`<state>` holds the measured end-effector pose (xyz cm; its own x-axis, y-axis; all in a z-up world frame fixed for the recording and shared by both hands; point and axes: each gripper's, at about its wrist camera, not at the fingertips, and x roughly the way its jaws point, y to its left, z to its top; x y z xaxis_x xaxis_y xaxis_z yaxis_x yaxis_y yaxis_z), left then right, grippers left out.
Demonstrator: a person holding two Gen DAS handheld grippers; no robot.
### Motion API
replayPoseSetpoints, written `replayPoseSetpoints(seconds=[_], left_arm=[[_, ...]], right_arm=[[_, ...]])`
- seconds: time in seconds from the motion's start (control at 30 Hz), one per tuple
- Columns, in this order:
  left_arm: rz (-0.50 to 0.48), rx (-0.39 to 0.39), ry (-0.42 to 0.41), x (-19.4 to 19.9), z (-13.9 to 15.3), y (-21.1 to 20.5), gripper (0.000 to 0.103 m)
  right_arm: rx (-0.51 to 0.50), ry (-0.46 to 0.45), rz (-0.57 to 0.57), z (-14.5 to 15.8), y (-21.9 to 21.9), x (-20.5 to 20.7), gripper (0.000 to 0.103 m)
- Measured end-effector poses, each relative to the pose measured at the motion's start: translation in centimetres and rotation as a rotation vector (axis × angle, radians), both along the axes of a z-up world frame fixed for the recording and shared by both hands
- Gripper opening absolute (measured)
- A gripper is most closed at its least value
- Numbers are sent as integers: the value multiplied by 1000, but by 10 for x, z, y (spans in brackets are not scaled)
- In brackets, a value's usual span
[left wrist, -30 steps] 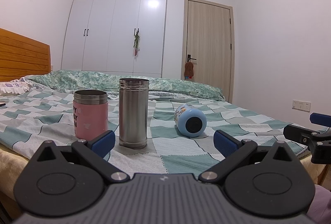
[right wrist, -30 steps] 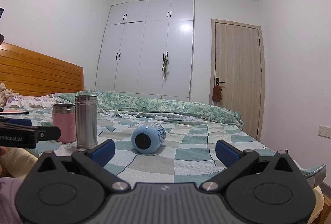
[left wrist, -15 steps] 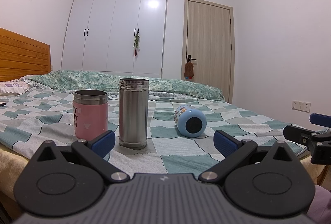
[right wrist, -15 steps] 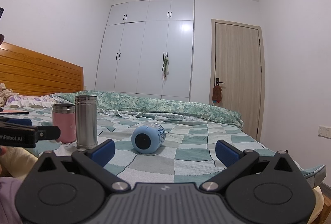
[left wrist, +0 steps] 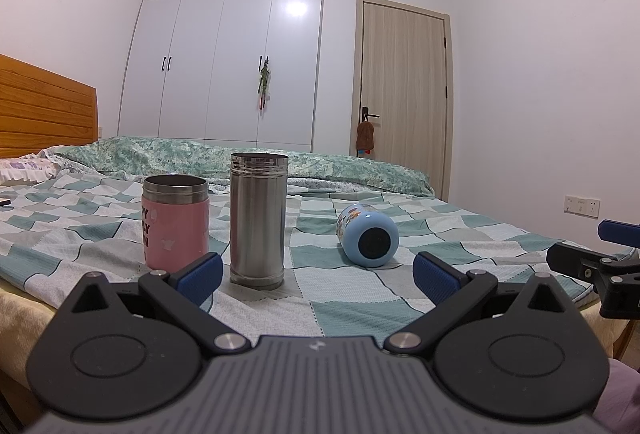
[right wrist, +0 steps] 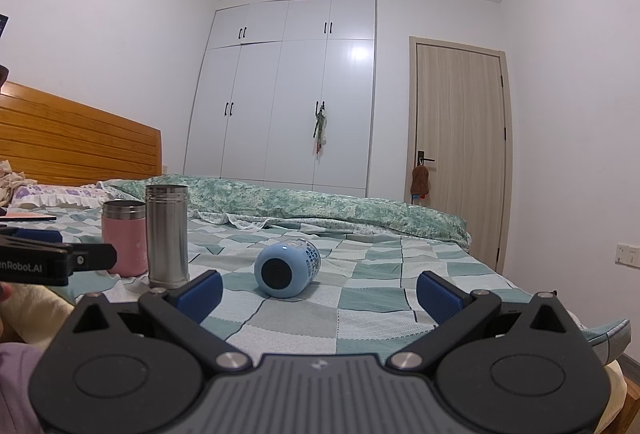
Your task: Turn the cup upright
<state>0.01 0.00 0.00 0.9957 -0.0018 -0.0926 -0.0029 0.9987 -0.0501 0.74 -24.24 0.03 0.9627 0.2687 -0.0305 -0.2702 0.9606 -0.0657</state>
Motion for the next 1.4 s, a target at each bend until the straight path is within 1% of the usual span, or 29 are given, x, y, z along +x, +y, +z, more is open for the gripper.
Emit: replayPoseSetpoints(seconds=[0.63, 0.67, 0.87, 1.0, 1.13, 1.27, 1.4], left_arm=[[0, 0, 0, 0, 0, 0, 103], [0, -1, 0, -1, 1, -7, 103], [4, 1, 2, 0, 1, -13, 103], [-3, 18, 43, 12, 6, -15, 103], [-48, 23, 74, 24, 16, -21, 103], [-104, 79, 103, 53, 34, -38, 103], [-118, 127, 125, 89, 53, -53, 103]], right_arm=[[-3, 1, 0, 1, 0, 0, 103], [-4, 1, 0, 1, 0, 0, 103], [-11, 12, -3, 2, 0, -1, 103], [-32, 43, 7, 6, 2, 7, 103], [-10, 68, 18, 16, -9, 19, 103], [-25, 54, -34, 27, -21, 41, 103], [-16, 83, -33, 40, -35, 75, 103]])
